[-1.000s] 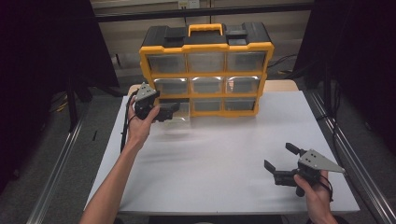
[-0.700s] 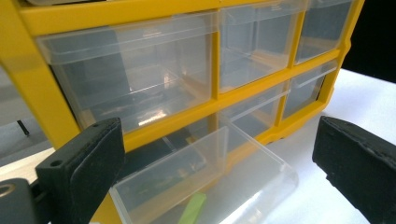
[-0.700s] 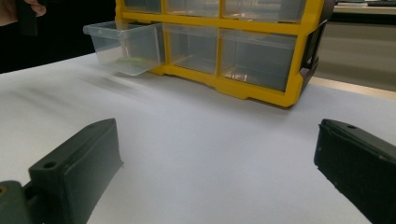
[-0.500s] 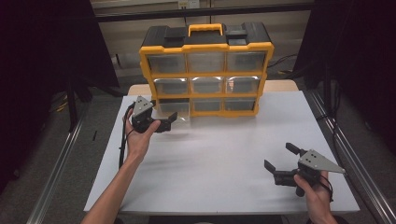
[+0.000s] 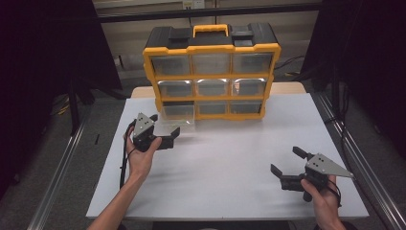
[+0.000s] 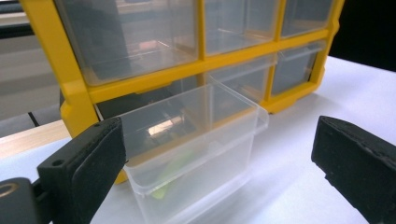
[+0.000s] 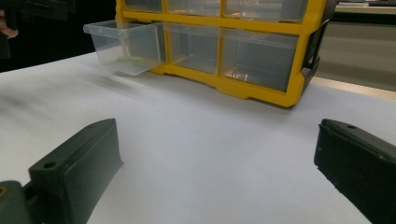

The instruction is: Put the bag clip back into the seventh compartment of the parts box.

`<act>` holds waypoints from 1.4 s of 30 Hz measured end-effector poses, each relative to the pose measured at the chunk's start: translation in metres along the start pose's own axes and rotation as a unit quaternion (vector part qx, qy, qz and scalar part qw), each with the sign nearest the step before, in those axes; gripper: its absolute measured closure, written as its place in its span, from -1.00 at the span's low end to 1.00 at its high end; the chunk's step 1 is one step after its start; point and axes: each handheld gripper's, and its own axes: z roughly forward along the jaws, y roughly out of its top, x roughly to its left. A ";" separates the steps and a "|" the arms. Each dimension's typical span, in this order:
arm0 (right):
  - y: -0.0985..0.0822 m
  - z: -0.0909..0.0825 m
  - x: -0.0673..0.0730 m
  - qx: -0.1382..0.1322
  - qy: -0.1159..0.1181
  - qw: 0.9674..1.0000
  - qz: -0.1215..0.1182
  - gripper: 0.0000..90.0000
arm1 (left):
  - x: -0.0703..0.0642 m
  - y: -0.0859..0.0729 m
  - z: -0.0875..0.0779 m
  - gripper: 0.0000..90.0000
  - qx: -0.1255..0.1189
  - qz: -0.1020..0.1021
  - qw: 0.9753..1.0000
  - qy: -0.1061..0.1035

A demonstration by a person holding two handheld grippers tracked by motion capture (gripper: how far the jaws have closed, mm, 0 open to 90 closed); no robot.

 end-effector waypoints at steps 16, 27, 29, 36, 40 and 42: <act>0.000 0.000 0.000 -0.002 -0.001 1.000 0.000 -1.00 | -0.017 -0.035 -0.031 -0.92 0.013 -0.018 1.000 0.000; 0.000 0.000 -0.001 -0.004 -0.004 1.000 0.000 -1.00 | -0.013 -0.041 -0.057 -0.92 -0.002 -0.044 0.999 0.010; 0.000 0.000 -0.001 -0.003 -0.003 1.000 0.001 -1.00 | -0.012 -0.042 -0.062 -0.92 -0.005 -0.050 0.999 0.016; 0.000 0.000 -0.001 -0.002 -0.003 1.000 -0.001 -1.00 | -0.006 -0.053 -0.079 -0.92 -0.005 -0.072 0.997 0.024; 0.000 0.001 -0.001 -0.001 -0.006 1.000 0.000 -1.00 | -0.005 -0.056 -0.089 -0.92 -0.005 -0.059 0.998 0.024; 0.000 0.001 -0.001 0.001 -0.005 1.000 0.000 -1.00 | -0.005 -0.057 -0.094 -0.92 -0.002 -0.052 0.998 0.025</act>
